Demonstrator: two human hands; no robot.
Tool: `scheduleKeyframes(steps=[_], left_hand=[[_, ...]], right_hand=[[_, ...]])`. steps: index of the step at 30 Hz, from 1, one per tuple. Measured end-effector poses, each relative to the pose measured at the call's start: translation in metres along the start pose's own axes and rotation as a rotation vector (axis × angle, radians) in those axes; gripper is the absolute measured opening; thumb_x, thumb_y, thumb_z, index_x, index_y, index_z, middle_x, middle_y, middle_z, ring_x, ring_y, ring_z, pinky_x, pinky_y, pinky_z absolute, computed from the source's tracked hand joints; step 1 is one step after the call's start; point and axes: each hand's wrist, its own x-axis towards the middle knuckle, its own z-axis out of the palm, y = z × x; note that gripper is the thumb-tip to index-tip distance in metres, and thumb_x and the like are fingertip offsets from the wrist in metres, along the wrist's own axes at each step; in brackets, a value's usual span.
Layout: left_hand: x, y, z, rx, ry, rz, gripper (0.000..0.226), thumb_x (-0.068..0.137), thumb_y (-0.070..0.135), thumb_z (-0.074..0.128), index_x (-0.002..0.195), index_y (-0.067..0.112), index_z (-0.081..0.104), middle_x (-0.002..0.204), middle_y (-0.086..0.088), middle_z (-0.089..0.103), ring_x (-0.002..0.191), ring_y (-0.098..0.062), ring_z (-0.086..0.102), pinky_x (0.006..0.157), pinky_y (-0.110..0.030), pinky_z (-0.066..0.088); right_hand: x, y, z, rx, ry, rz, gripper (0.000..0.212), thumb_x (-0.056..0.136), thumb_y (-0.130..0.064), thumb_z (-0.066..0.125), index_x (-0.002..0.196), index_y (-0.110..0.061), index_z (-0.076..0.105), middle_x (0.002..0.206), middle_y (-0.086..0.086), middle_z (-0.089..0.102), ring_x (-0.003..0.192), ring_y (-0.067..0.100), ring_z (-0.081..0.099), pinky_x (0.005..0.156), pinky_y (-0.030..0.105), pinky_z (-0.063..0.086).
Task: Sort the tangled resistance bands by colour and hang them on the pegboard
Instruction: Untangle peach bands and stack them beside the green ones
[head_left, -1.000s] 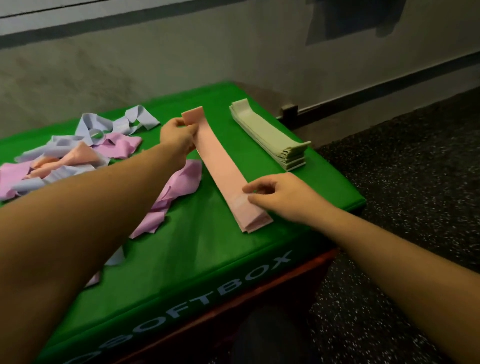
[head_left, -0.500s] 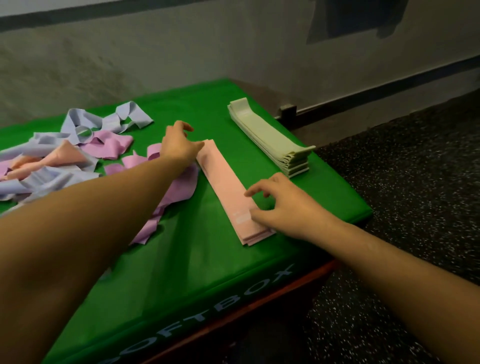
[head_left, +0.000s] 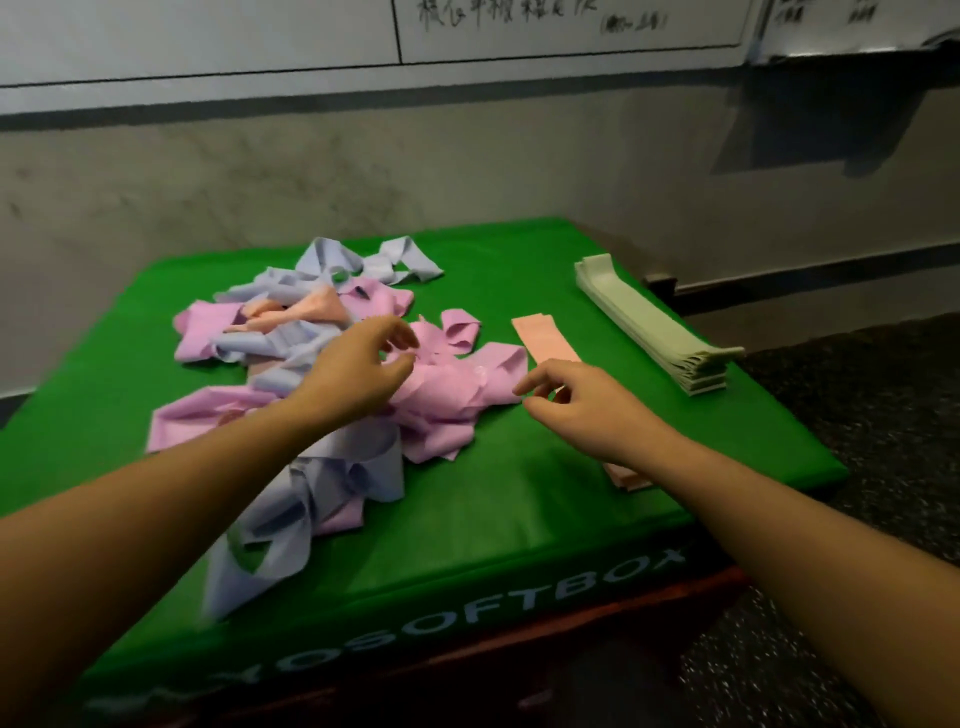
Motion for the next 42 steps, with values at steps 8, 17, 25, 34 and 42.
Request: scheduleKeyframes(steps=[8, 17, 25, 34, 42], left_hand=[[-0.080, -0.072, -0.048, 0.147, 0.032, 0.045, 0.019, 0.089, 0.026, 0.068, 0.107, 0.025, 0.062, 0.116, 0.003, 0.064, 0.104, -0.017, 0.060, 0.089, -0.038, 0.049], [-0.078, -0.133, -0.053, 0.044, 0.133, -0.117, 0.045, 0.091, 0.035, 0.064, 0.135, 0.032, 0.053, 0.135, 0.008, 0.058, 0.111, -0.013, 0.059, 0.099, -0.034, 0.046], [-0.092, -0.158, -0.044, 0.059, 0.287, -0.125, 0.028, 0.085, 0.044, 0.053, 0.098, 0.029, 0.073, 0.093, 0.010, 0.072, 0.085, -0.014, 0.062, 0.083, -0.036, 0.047], [-0.095, -0.156, -0.035, 0.056, 0.338, -0.159, 0.020, 0.087, 0.043, 0.058, 0.101, 0.029, 0.054, 0.086, 0.004, 0.063, 0.082, -0.018, 0.054, 0.069, -0.036, 0.046], [-0.094, -0.155, -0.035, 0.088, 0.332, -0.149, 0.033, 0.088, 0.041, 0.053, 0.117, 0.028, 0.059, 0.095, 0.005, 0.064, 0.088, -0.014, 0.052, 0.078, -0.035, 0.045]], right_hand=[[0.024, -0.050, 0.056, 0.007, -0.068, -0.078, 0.015, 0.088, -0.014, 0.062, 0.090, -0.026, 0.070, 0.079, -0.008, 0.066, 0.062, 0.002, 0.053, 0.061, 0.023, 0.043], [0.076, -0.119, 0.118, -0.111, -0.159, -0.262, 0.021, 0.090, -0.012, 0.057, 0.100, -0.020, 0.074, 0.084, -0.016, 0.061, 0.072, -0.003, 0.055, 0.065, 0.019, 0.040], [0.151, -0.163, 0.177, -0.187, -0.199, -0.501, 0.033, 0.086, -0.003, 0.049, 0.102, -0.011, 0.076, 0.112, -0.001, 0.072, 0.099, 0.012, 0.062, 0.093, 0.023, 0.048], [0.189, -0.145, 0.224, -0.478, -0.453, -0.400, 0.040, 0.094, -0.035, 0.061, 0.132, -0.024, 0.059, 0.120, 0.001, 0.064, 0.105, 0.020, 0.058, 0.086, 0.031, 0.046], [0.188, -0.140, 0.229, -0.485, -0.366, -0.359, 0.027, 0.090, -0.045, 0.067, 0.092, -0.020, 0.076, 0.085, -0.003, 0.072, 0.078, 0.014, 0.063, 0.074, 0.036, 0.055]])
